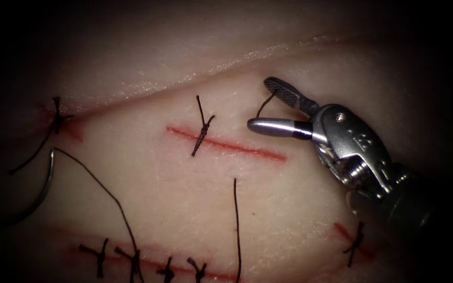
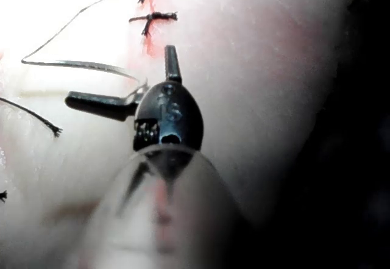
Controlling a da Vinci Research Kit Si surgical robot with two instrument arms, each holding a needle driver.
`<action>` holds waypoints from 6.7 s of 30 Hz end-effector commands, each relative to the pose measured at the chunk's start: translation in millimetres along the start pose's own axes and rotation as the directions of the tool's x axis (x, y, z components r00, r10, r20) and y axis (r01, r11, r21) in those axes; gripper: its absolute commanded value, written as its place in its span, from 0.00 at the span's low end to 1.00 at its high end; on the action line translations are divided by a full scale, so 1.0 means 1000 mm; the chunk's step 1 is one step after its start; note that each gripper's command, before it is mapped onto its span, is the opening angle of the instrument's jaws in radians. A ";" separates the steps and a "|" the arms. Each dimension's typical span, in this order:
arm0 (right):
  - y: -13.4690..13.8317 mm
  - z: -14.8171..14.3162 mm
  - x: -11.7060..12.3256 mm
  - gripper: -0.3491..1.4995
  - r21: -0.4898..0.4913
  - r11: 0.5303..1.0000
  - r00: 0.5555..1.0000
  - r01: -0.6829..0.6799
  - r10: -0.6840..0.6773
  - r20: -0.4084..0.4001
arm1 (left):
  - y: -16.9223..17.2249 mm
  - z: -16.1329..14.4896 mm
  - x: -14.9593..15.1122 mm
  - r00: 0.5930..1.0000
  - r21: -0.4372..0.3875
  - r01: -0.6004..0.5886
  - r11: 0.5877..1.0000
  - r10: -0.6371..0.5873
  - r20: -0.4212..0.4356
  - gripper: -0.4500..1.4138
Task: Wound Closure
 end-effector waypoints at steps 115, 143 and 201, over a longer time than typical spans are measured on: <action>-0.0107 0.0087 -0.0052 0.00 0.439 0.875 0.911 0.204 -0.334 0.243 | 0.0010 0.0214 0.0134 0.919 -0.052 -0.351 0.935 0.355 0.172 0.00; -0.0083 0.0087 -0.0010 0.59 0.004 0.934 0.932 0.359 -0.358 0.058 | 0.0078 0.0216 0.0138 0.914 0.113 -0.341 0.933 0.301 0.273 0.00; -0.0090 0.0070 -0.0034 0.55 0.427 0.883 0.973 0.194 -0.228 0.028 | 0.0027 0.0257 0.0129 0.594 -0.066 -0.739 0.670 0.695 0.405 0.00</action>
